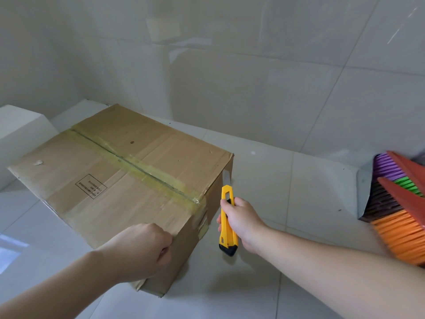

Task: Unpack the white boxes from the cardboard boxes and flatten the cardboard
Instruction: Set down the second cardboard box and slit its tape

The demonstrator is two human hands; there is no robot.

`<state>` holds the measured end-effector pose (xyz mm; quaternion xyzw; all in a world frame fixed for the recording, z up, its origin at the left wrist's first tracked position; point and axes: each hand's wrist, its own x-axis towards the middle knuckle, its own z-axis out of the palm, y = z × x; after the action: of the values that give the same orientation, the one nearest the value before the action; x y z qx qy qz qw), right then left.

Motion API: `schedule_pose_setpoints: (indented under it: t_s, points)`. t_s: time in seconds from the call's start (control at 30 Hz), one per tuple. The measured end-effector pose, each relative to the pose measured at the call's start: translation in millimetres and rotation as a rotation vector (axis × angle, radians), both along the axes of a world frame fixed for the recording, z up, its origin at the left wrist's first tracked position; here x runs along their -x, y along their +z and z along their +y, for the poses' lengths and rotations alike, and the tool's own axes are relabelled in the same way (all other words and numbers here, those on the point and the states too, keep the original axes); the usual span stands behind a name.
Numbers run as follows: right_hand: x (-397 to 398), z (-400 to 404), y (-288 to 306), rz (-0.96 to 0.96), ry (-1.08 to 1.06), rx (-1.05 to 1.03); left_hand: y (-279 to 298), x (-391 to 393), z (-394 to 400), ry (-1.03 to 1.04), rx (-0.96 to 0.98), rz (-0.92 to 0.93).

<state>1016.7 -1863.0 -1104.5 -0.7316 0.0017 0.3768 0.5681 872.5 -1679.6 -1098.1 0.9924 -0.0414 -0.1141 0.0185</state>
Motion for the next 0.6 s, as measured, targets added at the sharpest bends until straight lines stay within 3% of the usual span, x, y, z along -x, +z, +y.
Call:
schedule_pose_setpoints:
  t_s: [0.6]
  points:
    - [18, -2, 1, -0.009, 0.077, 0.039, 13, -2, -7, 0.047, -0.026, 0.098]
